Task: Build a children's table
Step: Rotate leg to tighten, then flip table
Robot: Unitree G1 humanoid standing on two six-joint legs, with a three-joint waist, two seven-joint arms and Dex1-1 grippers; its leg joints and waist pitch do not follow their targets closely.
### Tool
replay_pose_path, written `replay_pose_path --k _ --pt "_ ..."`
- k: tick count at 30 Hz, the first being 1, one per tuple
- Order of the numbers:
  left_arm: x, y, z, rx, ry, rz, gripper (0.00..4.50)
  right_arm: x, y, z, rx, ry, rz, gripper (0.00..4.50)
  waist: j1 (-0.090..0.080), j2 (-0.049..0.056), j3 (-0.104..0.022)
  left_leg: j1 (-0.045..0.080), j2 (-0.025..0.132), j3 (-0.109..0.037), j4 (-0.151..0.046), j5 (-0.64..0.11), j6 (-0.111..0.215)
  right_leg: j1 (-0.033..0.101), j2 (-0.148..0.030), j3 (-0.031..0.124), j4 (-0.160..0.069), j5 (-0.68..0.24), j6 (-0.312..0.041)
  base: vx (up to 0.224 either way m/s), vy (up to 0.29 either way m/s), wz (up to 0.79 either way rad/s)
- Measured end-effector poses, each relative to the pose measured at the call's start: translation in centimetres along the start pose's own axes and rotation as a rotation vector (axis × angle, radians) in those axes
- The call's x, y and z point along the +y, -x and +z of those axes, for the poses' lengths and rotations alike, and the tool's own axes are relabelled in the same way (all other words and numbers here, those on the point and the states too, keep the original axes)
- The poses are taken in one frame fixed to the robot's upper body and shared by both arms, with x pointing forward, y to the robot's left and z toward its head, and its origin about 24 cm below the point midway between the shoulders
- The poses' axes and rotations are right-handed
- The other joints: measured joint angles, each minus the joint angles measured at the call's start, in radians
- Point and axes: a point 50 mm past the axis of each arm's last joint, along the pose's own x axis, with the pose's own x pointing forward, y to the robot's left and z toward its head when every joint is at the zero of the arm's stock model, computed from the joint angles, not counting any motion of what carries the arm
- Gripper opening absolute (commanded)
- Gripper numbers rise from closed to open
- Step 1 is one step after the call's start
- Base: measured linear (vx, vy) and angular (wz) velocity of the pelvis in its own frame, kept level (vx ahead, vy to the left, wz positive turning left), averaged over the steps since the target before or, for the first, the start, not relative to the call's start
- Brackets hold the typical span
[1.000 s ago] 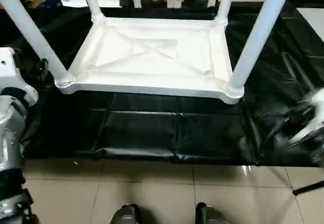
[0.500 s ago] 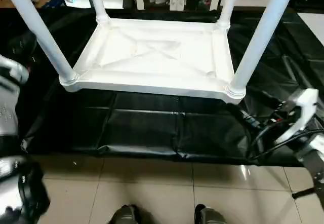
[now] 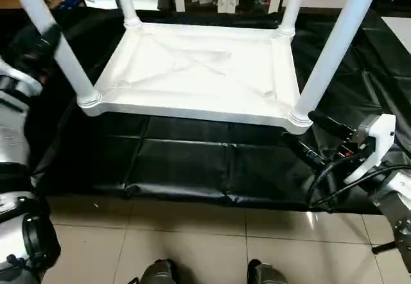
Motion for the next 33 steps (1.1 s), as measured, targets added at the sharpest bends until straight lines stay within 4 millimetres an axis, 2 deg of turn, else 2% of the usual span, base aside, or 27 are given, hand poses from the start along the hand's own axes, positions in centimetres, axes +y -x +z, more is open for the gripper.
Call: replay_pose_path --k 1,7,10,14,16,19,20,23,24,28,33 --pt "-0.1 -0.2 -0.1 -0.002 0.004 0.006 3.75 0.0 -0.1 0.1 -0.006 0.001 0.002 4.5 0.0 0.0 0.0 0.001 0.0 0.0 0.0 0.0 0.0 0.0 0.0 0.0 0.0 0.0 0.0 0.0 0.0 0.0" --pt "-0.6 -1.6 -0.1 -0.008 0.016 -0.003 4.27 0.2 -0.9 0.4 -0.034 0.0 0.003 4.5 0.004 0.0 0.0 0.0 0.0 0.0 0.0 0.0 0.0 0.0 0.0 0.0 0.001 0.0 0.0 0.0 0.0 0.0" --pt "-1.1 -2.1 -0.2 0.008 0.001 -0.018 4.46 0.3 -1.0 0.3 -0.045 0.013 -0.026 4.5 0.009 0.0 0.0 0.0 0.0 0.0 0.0 0.0 0.0 0.001 0.0 0.0 0.001 0.002 -0.002 0.0 0.0 0.0" --pt "-1.8 -2.6 -0.3 0.032 -0.041 -0.052 4.46 0.2 -1.1 0.2 -0.045 0.019 -0.053 4.5 0.028 0.001 0.0 -0.001 0.0 0.0 0.0 0.0 0.0 0.001 -0.001 0.0 0.0 0.001 -0.002 0.0 0.0 0.0" --pt "-2.1 -2.8 -0.4 0.042 -0.044 -0.054 4.13 0.3 -1.1 0.2 -0.05 0.014 -0.057 4.5 0.031 0.001 0.0 -0.001 0.0 0.0 0.0 0.0 0.0 0.001 -0.001 0.0 0.0 0.001 -0.003 0.0 0.0 0.0" --pt "-2.2 -2.9 -0.7 0.052 -0.03 -0.03 4.07 0.3 -1.3 0.4 -0.081 0.022 -0.085 4.5 0.031 0.001 0.0 -0.001 0.0 0.0 0.0 0.0 0.0 0.002 -0.004 0.0 0.0 0.001 -0.003 0.0 0.0 0.0" --pt "-2.4 -3.0 -0.7 0.054 -0.024 -0.028 3.78 0.2 -1.5 0.5 -0.096 0.034 -0.099 4.5 0.031 0.001 0.0 -0.001 0.0 0.0 0.0 0.0 0.0 0.003 -0.005 -0.001 0.0 0.001 -0.003 0.0 0.0 0.0" --pt "-2.9 -3.2 -0.9 0.054 -0.007 -0.013 3.68 -0.2 -2.0 1.9 -0.198 0.085 -0.17 4.5 0.03 0.001 0.001 -0.001 -0.001 0.001 0.0 0.0 0.0 0.004 -0.007 -0.001 0.0 0.001 -0.002 0.0 0.0 0.0" --pt "-3.0 -3.2 -0.9 0.053 0.0 -0.015 3.52 -0.4 -2.1 2.3 -0.217 0.114 -0.185 4.5 0.03 0.001 0.001 -0.001 -0.001 0.001 0.0 0.0 0.0 0.005 -0.007 -0.001 0.0 0.001 -0.002 0.0 0.0 0.0" --pt "-3.3 -3.0 -0.9 0.047 0.013 -0.004 3.17 -0.8 -1.6 3.3 -0.291 0.238 -0.281 4.5 0.03 0.001 0.001 -0.001 -0.001 0.001 0.0 0.0 0.0 0.007 -0.007 -0.002 -0.001 0.0 -0.002 0.0 0.0 0.0" --pt "-3.7 -2.7 -1.0 0.038 0.007 0.011 2.74 -0.6 -1.3 3.3 -0.356 0.284 -0.395 4.5 0.028 0.001 0.001 -0.001 -0.001 0.0 0.0 0.0 0.0 0.007 -0.007 -0.002 -0.001 -0.002 0.002 0.0 0.0 0.0"
